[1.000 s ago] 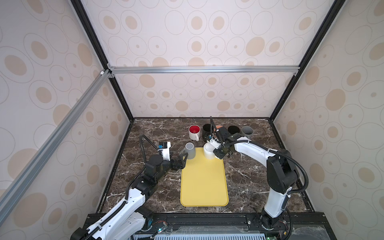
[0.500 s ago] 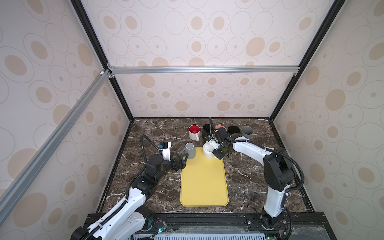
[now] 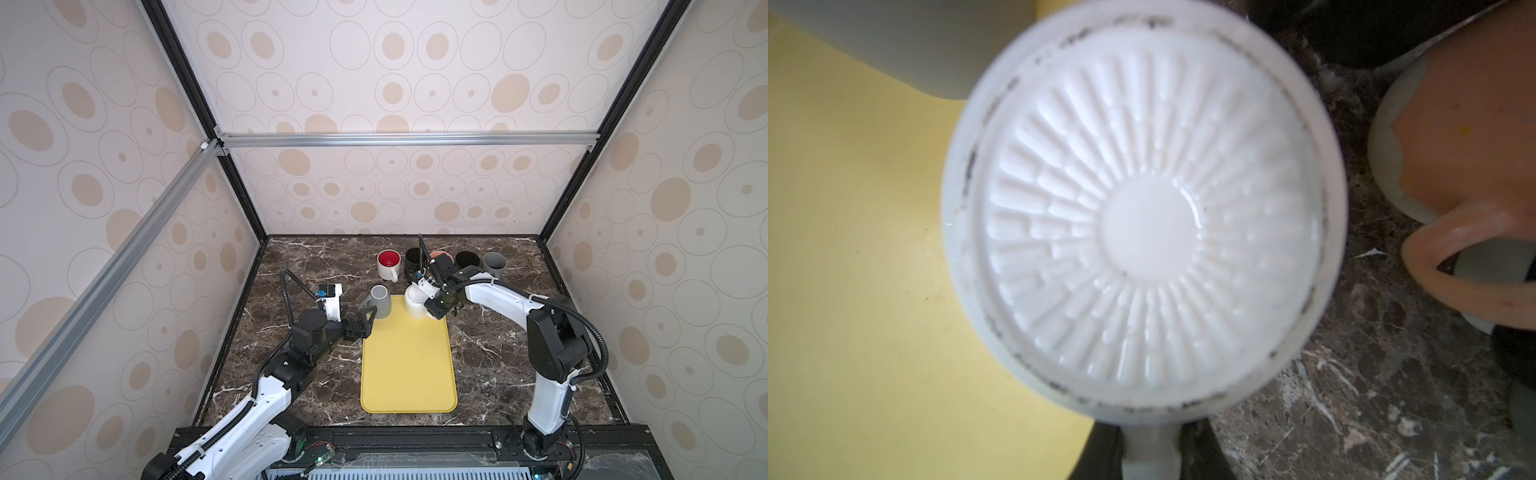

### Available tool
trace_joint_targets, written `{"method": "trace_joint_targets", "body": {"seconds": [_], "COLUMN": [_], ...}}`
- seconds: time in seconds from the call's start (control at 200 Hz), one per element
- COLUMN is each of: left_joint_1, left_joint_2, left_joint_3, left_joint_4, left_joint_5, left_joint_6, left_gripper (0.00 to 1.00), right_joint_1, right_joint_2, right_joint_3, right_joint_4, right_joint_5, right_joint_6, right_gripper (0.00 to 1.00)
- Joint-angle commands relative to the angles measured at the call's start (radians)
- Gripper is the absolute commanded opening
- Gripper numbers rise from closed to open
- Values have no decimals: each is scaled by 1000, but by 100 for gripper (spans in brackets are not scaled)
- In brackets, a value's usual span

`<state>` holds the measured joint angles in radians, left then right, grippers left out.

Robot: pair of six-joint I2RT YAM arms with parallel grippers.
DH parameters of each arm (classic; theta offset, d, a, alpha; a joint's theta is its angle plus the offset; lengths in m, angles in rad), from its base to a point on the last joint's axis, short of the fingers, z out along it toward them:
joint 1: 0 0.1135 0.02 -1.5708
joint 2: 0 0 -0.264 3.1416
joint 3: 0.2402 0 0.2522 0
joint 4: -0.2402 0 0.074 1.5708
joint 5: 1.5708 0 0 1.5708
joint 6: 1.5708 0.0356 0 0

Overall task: Turn the mug right side up
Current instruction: 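Lift the white mug off the tray and rotate it with the right gripper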

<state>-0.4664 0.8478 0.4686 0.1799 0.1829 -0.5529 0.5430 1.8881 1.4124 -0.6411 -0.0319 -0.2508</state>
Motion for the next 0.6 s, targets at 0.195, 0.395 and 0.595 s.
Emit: {"method": "trace_joint_targets", "body": {"seconds": [0.195,0.395,0.595], "left_joint_1": [8,7,8], "left_joint_2": [-42,-58,-64], "left_joint_3": [4,27,33], "left_joint_4": [19,-5,23], "left_joint_5": [21,6,20], "left_joint_6": [-24,-18,-44], "left_gripper": [100,100,99], "right_joint_1": [30,74,80], "right_joint_2": [-242,-447,-584], "right_joint_3": [-99,-130,-162], "right_joint_4": [13,43,151], "right_joint_5": [-28,11,-26], "right_joint_6": [121,220,341], "right_gripper": [0,0,0]}}
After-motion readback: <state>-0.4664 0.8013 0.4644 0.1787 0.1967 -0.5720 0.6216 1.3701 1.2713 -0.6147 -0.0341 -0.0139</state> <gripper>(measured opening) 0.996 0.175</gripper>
